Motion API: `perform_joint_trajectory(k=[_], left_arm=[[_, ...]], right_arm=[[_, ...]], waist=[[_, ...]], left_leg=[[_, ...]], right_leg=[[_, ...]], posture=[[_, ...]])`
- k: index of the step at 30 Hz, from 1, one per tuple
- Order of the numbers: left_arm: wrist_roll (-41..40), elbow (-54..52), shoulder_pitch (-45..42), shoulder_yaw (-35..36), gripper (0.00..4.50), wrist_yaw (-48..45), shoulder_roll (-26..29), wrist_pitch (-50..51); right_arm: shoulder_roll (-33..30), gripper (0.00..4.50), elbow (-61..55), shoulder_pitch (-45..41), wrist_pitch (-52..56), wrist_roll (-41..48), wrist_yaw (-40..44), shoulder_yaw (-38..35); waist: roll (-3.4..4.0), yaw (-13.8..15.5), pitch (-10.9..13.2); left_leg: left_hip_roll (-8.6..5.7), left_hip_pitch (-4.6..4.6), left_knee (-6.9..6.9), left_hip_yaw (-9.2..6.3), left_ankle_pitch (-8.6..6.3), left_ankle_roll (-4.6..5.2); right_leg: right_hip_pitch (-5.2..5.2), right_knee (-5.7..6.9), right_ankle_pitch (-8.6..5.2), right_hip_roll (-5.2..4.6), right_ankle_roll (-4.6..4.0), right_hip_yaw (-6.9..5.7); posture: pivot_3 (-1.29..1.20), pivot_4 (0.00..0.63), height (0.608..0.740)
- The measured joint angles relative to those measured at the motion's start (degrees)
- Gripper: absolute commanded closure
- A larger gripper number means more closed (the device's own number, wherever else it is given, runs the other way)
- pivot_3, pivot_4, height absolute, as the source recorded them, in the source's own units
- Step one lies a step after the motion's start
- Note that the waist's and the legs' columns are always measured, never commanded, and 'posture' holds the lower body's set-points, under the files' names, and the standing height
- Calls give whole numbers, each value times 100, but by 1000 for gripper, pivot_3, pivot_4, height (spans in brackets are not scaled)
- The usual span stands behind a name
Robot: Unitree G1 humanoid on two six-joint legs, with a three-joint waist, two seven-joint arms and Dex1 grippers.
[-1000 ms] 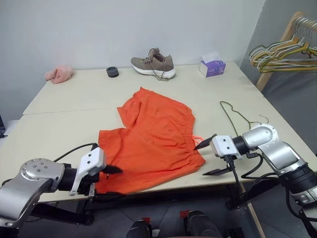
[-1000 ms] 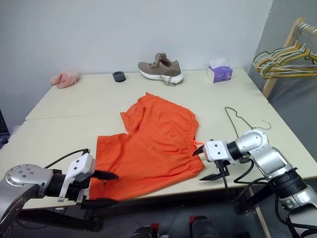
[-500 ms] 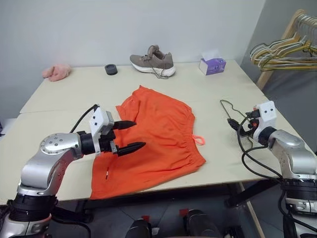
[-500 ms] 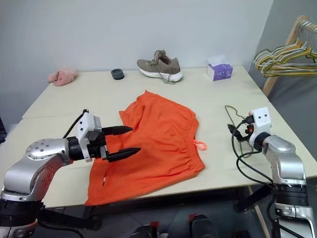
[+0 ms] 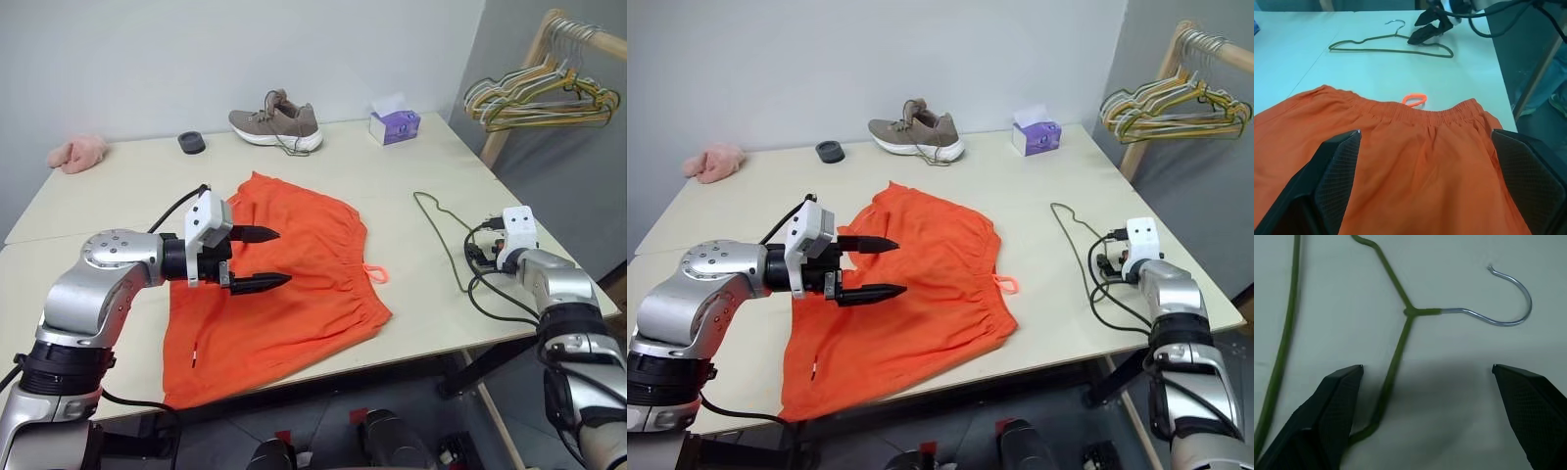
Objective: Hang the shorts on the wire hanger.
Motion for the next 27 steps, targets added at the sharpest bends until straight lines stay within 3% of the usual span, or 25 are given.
perform_joint_trajectory(k=[2,5,10,16,23,27], left_arm=[[2,-21,-3,0,5,-2,5,0],[3,-43,-3,0,0,-14,17,0],[28,-61,-2,0,0,-22,44,-5],[91,-102,47,16,0,38,44,-41],[180,-70,109,78,0,189,42,-165],[520,641,15,207,0,754,-100,-413]], right_arm=[[-26,0,497,-298,-73,-60,172,81],[-82,568,1040,-623,-133,-182,550,259],[-67,2356,1580,-938,-216,-418,1088,610],[175,4426,1966,-1053,-349,-421,782,569],[219,4476,2131,-1133,-499,-430,633,514],[191,4476,1848,-1036,-1479,-889,910,1031]], waist=[[0,-24,0],[-4,-55,-3],[-37,-94,-28],[-121,-81,-86],[-126,-40,-91],[-81,-71,-63]], left_leg=[[1,2,1,-1,0,0],[1,6,3,-2,0,0],[10,14,4,-10,0,0],[17,26,19,-16,0,-1],[15,22,46,-17,0,0],[11,3,54,-13,0,0]], right_leg=[[3,0,0,2,0,0],[8,0,1,3,2,-1],[15,1,1,13,2,-6],[37,-1,6,19,-5,-9],[41,-1,6,19,-23,-6],[20,4,29,19,17,1]], posture=[[-189,56,740],[-184,56,740],[-178,55,740],[-174,53,740],[-174,42,740],[-175,40,740]])
